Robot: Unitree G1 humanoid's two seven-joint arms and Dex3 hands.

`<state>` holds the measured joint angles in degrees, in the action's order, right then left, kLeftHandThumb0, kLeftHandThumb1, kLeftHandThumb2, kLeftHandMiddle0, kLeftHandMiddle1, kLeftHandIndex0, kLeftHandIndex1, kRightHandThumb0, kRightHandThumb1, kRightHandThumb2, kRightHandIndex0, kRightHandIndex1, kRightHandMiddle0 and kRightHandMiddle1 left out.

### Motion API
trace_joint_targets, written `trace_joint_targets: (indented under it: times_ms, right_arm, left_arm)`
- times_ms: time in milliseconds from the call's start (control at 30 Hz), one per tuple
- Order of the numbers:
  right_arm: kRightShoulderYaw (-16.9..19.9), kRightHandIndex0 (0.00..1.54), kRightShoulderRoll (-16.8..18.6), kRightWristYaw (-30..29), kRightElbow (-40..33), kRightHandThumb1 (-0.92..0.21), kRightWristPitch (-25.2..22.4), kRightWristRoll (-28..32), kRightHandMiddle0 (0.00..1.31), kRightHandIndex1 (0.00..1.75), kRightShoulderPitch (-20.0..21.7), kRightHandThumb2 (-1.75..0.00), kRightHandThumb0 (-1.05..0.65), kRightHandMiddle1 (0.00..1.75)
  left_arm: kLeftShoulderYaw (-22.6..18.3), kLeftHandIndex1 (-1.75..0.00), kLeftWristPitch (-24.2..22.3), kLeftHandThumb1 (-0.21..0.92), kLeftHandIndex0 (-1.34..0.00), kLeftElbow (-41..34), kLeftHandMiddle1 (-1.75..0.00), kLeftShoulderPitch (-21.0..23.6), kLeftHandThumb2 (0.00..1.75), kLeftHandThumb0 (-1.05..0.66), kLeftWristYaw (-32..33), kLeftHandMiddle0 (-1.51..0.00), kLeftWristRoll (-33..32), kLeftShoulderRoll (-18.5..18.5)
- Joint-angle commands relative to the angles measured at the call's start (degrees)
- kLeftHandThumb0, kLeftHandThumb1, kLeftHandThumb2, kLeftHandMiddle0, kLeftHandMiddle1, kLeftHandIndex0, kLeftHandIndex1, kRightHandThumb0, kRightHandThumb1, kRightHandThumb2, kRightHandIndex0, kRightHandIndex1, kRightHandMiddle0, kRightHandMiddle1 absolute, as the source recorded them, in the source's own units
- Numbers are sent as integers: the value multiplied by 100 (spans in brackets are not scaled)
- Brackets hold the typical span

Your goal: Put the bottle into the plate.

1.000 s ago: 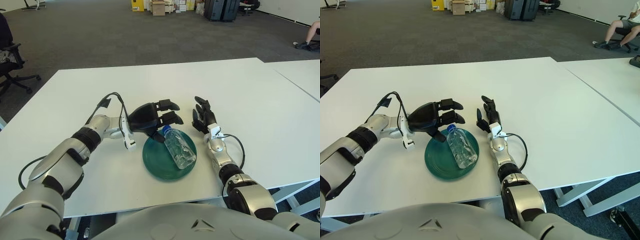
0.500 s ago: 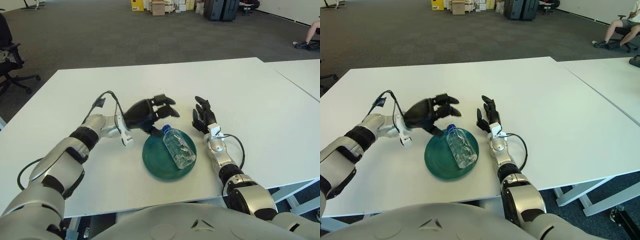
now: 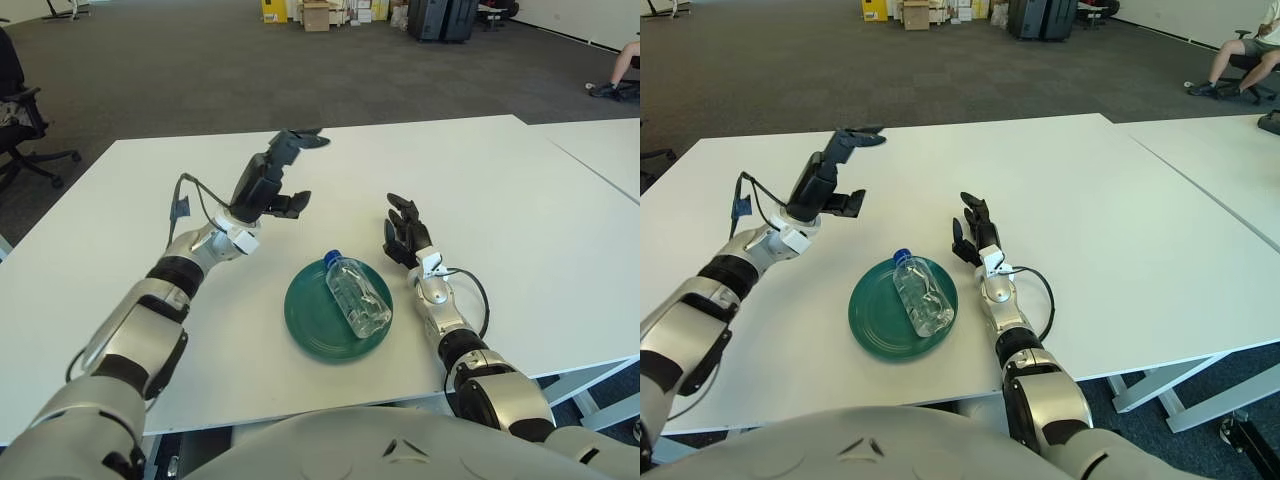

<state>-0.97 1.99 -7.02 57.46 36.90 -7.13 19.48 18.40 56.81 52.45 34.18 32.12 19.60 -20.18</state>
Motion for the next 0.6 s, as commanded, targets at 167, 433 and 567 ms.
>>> trace_joint_targets:
  times_ms: [167, 433, 567]
  right_arm:
    - [92, 24, 38, 108, 238, -92, -338, 166, 0, 0, -355, -78, -72, 52]
    - [84, 24, 23, 126, 240, -92, -352, 153, 0, 0, -355, -78, -72, 53]
    - [76, 24, 21, 123, 234, -92, -363, 142, 0, 0, -353, -78, -72, 54]
  left_arm:
    - [-1059, -90, -731, 92, 0, -140, -28, -334, 99, -79, -1015, -33, -1273, 320]
    - [-1523, -90, -1168, 92, 0, -388, -30, -509, 96, -80, -1244, -37, -1413, 538]
    - [-1674, -90, -1275, 92, 0, -450, -30, -570, 94, -79, -1370, -37, -1452, 629]
